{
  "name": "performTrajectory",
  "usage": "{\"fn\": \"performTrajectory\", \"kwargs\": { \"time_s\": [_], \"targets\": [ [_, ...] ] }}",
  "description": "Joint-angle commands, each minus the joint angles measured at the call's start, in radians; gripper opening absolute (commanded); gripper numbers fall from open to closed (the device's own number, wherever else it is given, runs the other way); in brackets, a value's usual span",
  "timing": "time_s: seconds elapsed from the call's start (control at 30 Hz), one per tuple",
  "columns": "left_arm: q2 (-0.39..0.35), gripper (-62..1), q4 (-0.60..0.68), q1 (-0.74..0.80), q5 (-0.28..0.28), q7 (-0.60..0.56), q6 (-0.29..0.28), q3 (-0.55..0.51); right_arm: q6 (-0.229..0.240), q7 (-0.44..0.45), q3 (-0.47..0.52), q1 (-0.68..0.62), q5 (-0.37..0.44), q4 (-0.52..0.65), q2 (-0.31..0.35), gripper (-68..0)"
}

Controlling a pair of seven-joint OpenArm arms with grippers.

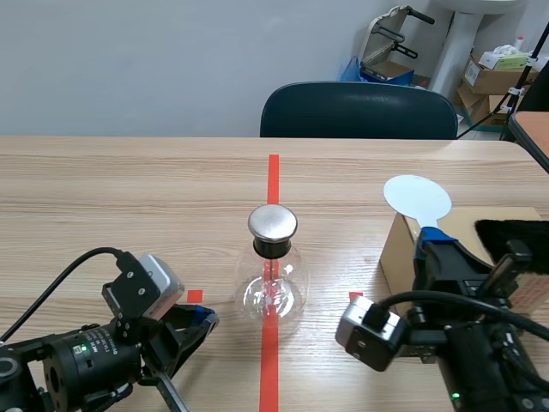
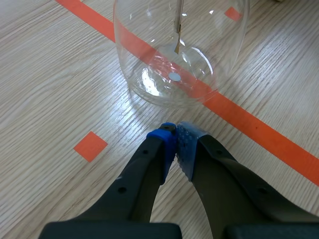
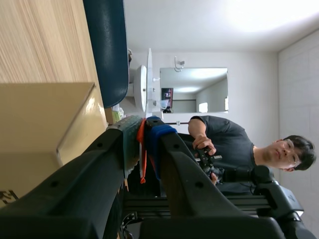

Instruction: Do the electroscope experiment

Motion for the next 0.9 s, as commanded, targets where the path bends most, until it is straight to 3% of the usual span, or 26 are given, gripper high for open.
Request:
{"fn": "performTrajectory", "kwargs": {
  "time_s": [0.0,0.13,0.27,0.43,0.57,0.7,0.87],
  "targets": [
    [-0.027,-50.8,0.045,0.011,-0.008,-0.016,-0.003,-0.004,-0.058,0.052,0.051,-0.027,0.022,0.011,0.0,-66.5],
    [-0.092,-36.8,0.132,0.042,-0.018,-0.076,-0.032,-0.004,-0.058,0.254,0.208,-0.066,0.132,0.011,-0.017,-66.5],
    [-0.18,-30.2,0.245,0.082,-0.018,-0.126,-0.036,-0.005,-0.058,0.488,0.372,-0.084,0.26,0.011,-0.045,-66.5],
    [-0.282,-22.0,0.388,0.126,-0.069,-0.138,-0.036,-0.005,-0.058,0.701,0.551,-0.084,0.334,-0.008,-0.097,-66.5],
    [-0.349,-20.3,0.493,0.15,-0.109,-0.136,-0.036,-0.005,-0.058,0.877,0.661,-0.08,0.386,-0.061,-0.137,-66.5],
    [-0.395,-20.3,0.579,0.152,-0.111,-0.072,-0.029,-0.005,-0.058,1.02,0.734,-0.074,0.428,-0.13,-0.159,-66.5],
    [-0.436,-20.4,0.664,0.152,-0.111,-0.02,-0.016,-0.005,-0.058,1.049,0.756,-0.04,0.433,-0.214,-0.161,-66.5]
  ]
}}
